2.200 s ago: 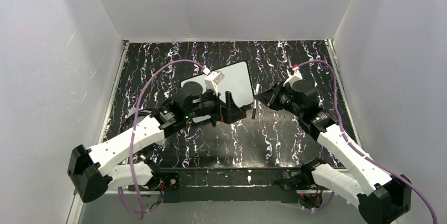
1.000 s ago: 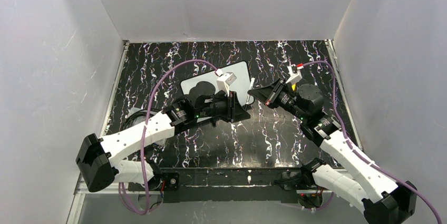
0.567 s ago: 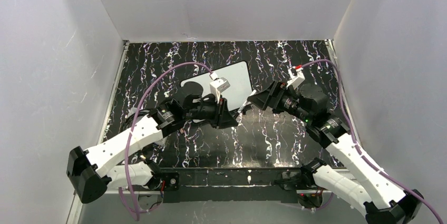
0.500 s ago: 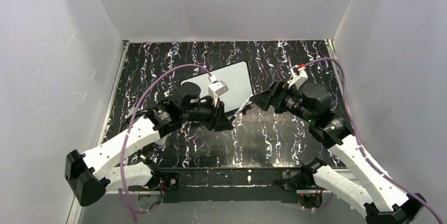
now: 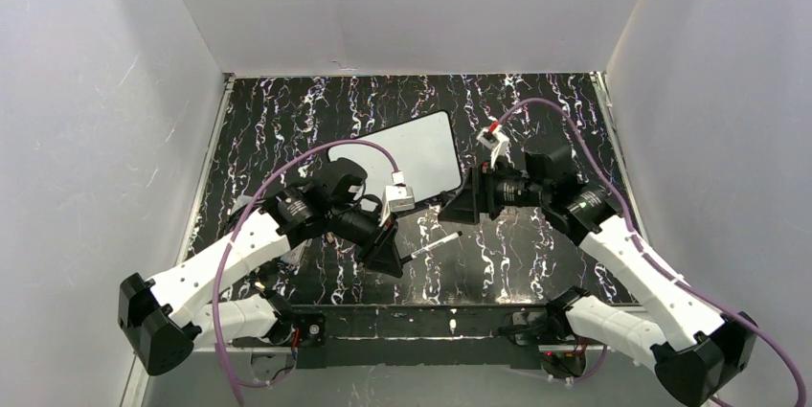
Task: Write a sentence on the whiteboard
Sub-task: Pass from the left arm to the right
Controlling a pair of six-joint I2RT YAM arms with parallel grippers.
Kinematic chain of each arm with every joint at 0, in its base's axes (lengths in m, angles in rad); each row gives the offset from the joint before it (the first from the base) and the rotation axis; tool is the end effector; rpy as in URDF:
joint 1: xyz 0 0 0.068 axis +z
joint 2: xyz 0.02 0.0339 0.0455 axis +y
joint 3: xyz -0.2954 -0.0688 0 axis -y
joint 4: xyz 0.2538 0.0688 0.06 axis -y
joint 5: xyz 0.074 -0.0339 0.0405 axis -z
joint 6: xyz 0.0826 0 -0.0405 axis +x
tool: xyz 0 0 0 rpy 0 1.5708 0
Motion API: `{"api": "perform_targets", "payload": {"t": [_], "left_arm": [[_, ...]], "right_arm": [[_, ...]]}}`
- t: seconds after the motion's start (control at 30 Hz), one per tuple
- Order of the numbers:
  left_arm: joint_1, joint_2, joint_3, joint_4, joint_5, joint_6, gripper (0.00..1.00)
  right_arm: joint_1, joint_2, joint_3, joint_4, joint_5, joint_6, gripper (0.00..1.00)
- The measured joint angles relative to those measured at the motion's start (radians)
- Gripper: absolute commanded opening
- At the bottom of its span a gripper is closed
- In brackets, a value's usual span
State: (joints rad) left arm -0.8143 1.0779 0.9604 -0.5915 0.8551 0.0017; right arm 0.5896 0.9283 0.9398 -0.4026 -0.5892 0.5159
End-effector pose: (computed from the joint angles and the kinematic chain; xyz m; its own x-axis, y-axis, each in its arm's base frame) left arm 0.1171 -0.2149 0.3201 -0.4454 0.4736 -0.7598 0.8711 0.0330 -0.4900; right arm 0.1640 0.1649 0.3585 -0.7143 0.0156 -0.6997 -0.6172 0.4572 0.6403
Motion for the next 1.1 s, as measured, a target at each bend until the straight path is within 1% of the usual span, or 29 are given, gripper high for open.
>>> {"api": "perform_targets", "payload": {"t": [0.1, 0.13, 0.17, 0.2, 0.37, 0.47, 0.67, 0.73, 0.83, 1.1], "left_arm": [[0.0, 0.012, -0.003, 0.003, 0.026, 0.009, 0.0], [0.0, 0.012, -0.006, 0.007, 0.03, 0.01, 0.0], [0.001, 0.011, -0.007, 0.011, 0.034, 0.009, 0.0], [0.001, 0.011, -0.009, 0.016, 0.036, 0.009, 0.0], [0.001, 0.011, -0.023, 0.037, 0.039, 0.006, 0.0], [0.002, 0.015, -0.023, 0.037, 0.039, 0.006, 0.0], [0.002, 0.034, -0.023, 0.039, 0.039, 0.005, 0.0], [0.002, 0.036, -0.023, 0.042, 0.038, 0.002, 0.0], [0.002, 0.04, -0.023, 0.042, 0.039, -0.008, 0.0], [0.002, 0.04, -0.023, 0.045, 0.04, -0.02, 0.0]], "right_arm": [[0.005, 0.023, -0.053, 0.024, -0.105, 0.02, 0.73], [0.008, 0.02, -0.073, 0.037, -0.134, 0.034, 0.69], [0.014, 0.018, -0.09, 0.047, -0.161, 0.049, 0.62], [0.02, 0.015, -0.101, 0.059, -0.18, 0.059, 0.6], [0.048, -0.006, -0.164, 0.145, -0.215, 0.125, 0.59], [0.061, -0.021, -0.202, 0.214, -0.219, 0.17, 0.57], [0.086, -0.028, -0.218, 0.296, -0.219, 0.223, 0.44], [0.094, -0.028, -0.218, 0.31, -0.218, 0.231, 0.4], [0.108, -0.028, -0.218, 0.327, -0.218, 0.239, 0.37], [0.133, -0.028, -0.238, 0.346, -0.207, 0.245, 0.35]]}}
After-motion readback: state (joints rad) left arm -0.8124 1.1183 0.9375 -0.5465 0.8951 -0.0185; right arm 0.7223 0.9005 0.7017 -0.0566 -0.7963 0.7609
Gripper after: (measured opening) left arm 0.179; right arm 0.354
